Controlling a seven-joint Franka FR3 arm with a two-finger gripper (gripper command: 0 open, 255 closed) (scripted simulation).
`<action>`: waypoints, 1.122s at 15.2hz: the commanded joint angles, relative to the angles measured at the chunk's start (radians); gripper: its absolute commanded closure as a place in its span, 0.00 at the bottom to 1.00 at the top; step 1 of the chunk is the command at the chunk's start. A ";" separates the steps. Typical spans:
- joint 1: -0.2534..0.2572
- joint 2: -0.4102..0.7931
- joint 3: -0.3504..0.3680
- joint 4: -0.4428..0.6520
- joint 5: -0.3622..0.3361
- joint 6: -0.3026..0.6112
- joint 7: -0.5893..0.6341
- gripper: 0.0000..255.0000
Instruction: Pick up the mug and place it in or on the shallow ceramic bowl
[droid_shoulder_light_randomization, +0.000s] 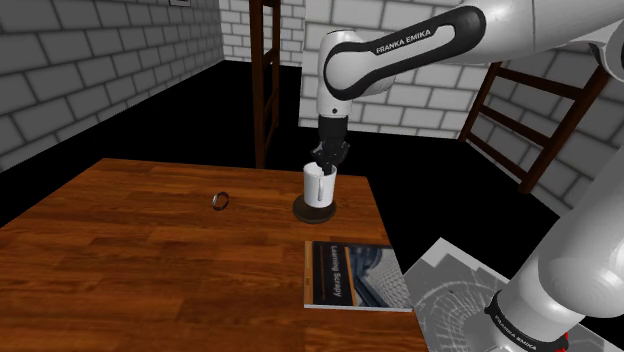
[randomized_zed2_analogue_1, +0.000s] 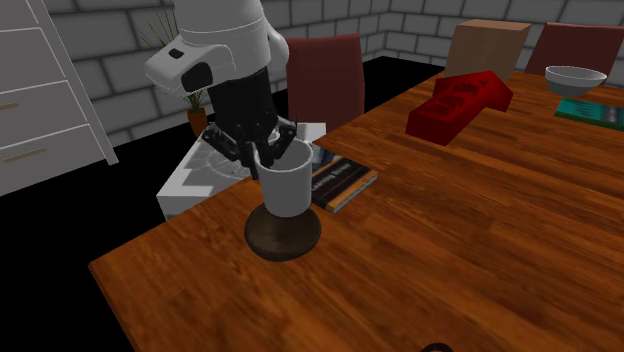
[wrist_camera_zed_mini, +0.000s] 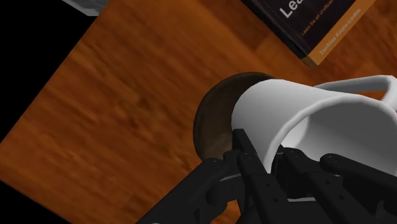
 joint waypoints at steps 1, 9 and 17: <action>0.000 0.010 0.000 -0.013 -0.002 0.024 0.000 1.00; 0.001 0.026 0.001 -0.037 -0.004 0.063 -0.001 1.00; 0.001 0.026 0.001 -0.037 -0.004 0.063 -0.001 0.00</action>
